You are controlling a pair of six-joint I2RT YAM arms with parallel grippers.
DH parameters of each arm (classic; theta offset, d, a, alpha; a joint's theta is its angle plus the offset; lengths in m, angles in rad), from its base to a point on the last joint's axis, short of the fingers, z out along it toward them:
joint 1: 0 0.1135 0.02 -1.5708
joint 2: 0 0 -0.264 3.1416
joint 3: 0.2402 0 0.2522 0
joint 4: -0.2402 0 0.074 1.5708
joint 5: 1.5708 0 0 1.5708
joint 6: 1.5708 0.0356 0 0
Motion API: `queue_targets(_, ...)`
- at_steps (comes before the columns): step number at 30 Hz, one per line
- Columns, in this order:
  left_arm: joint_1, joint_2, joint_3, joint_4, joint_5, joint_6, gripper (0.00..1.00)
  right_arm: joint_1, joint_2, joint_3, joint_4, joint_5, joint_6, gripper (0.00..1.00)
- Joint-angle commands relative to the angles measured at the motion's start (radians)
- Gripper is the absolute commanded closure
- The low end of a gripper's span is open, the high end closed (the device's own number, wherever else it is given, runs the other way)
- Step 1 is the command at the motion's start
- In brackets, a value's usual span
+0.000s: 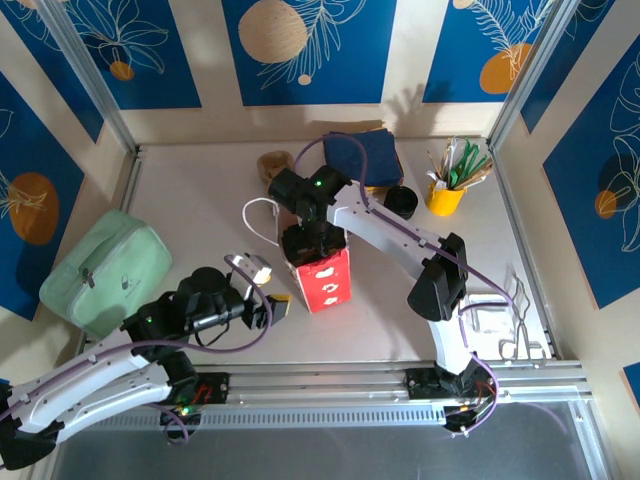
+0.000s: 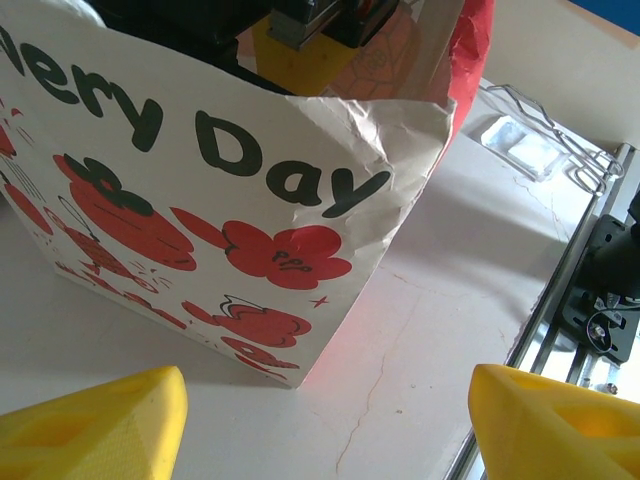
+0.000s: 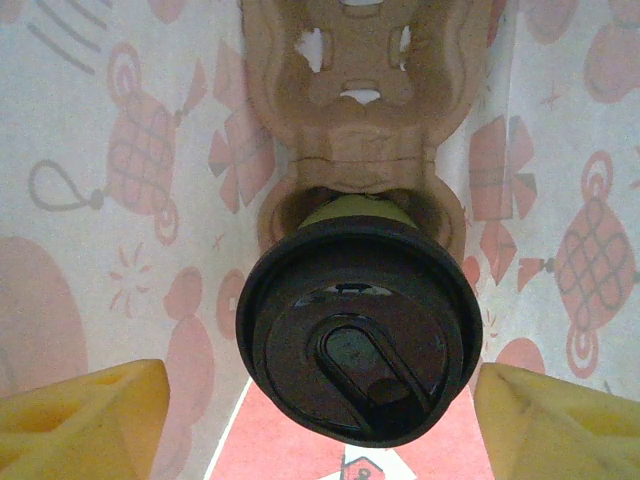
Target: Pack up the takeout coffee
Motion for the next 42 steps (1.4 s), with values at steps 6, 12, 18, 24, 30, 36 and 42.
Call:
queue_targets(6,-0.009,-0.008,0.029,-0.01,-0.014,-0.002,0.26,0.006,-0.011,0.094,-0.048,0.009,-0.019,0.21)
queue_targets(12,-0.009,-0.009,0.031,-0.011,-0.012,-0.004,0.26,0.007,-0.013,0.127,-0.074,0.03,-0.016,0.24)
queue_targets(18,-0.009,-0.007,0.037,-0.014,-0.014,-0.004,0.26,0.008,-0.018,0.2,-0.104,0.036,-0.02,0.26)
queue_targets(24,-0.008,-0.005,0.041,-0.012,-0.012,-0.005,0.26,0.008,-0.023,0.284,-0.15,0.057,-0.025,0.26)
queue_targets(30,-0.009,-0.003,0.045,-0.01,-0.01,-0.005,0.26,0.005,-0.042,0.332,-0.163,0.053,-0.03,0.26)
queue_targets(36,-0.01,-0.001,0.047,-0.008,-0.009,-0.005,0.26,0.007,-0.085,0.343,-0.132,0.005,-0.043,0.26)
queue_targets(42,-0.009,0.007,0.054,-0.003,-0.008,-0.003,0.26,0.007,-0.133,0.359,-0.102,-0.028,-0.063,0.26)
